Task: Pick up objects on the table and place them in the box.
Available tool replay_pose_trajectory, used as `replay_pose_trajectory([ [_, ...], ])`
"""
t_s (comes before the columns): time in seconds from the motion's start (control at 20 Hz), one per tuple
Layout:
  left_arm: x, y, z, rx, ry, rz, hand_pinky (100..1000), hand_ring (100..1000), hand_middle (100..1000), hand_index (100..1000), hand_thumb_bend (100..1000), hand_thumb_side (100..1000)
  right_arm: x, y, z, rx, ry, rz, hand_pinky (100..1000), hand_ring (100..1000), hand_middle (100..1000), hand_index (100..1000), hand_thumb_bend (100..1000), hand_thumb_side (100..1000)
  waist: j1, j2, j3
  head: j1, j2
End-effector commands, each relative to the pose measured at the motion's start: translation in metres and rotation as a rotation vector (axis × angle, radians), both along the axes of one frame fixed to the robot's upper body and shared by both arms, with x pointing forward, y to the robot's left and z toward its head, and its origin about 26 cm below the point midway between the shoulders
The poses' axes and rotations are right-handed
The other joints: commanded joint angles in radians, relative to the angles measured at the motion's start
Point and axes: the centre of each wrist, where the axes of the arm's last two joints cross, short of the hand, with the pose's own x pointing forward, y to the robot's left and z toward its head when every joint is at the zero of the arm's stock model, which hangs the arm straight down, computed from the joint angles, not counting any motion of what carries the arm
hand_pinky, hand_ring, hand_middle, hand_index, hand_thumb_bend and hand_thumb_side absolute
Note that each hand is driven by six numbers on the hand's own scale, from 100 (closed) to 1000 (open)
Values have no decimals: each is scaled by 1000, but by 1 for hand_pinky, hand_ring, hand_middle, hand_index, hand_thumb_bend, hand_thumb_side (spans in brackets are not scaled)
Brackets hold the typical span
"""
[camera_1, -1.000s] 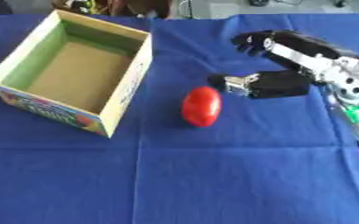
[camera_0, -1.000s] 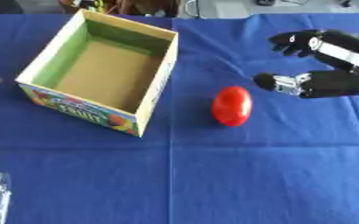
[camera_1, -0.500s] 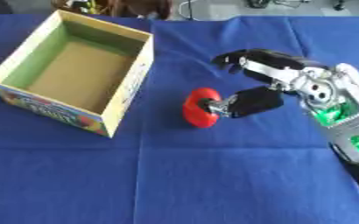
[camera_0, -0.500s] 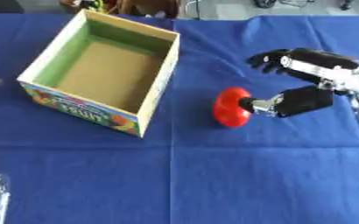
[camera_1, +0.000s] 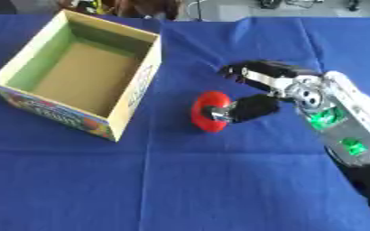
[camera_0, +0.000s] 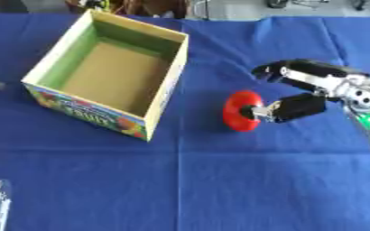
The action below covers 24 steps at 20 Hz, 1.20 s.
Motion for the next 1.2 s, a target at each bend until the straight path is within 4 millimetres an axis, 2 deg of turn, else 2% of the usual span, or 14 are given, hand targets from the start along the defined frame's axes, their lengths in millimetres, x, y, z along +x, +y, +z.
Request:
replay_pose_trajectory([
  [0.05,-3,0,6,10,-19,-9,542,899,817,603,100,888,7,-3,3,-14,-5,-28,904,918,909,1000,472,729,2,-16,3,-4,-4],
  [0.45,-3,0,6,9,-15,-13,541,901,818,601,100,886,19,-5,-7,-18,49,-23,898,915,908,1000,493,744,4,-8,10,-4,-5],
  [0.8,-3,0,6,9,-12,-15,541,902,819,600,100,887,19,-3,-10,-20,82,4,881,902,894,1000,481,743,3,-5,12,1,-6],
  [1.2,-3,-1,6,11,-11,-21,541,903,819,600,100,888,23,-3,-18,-66,46,-30,799,771,814,995,404,719,6,-2,15,-2,-7],
])
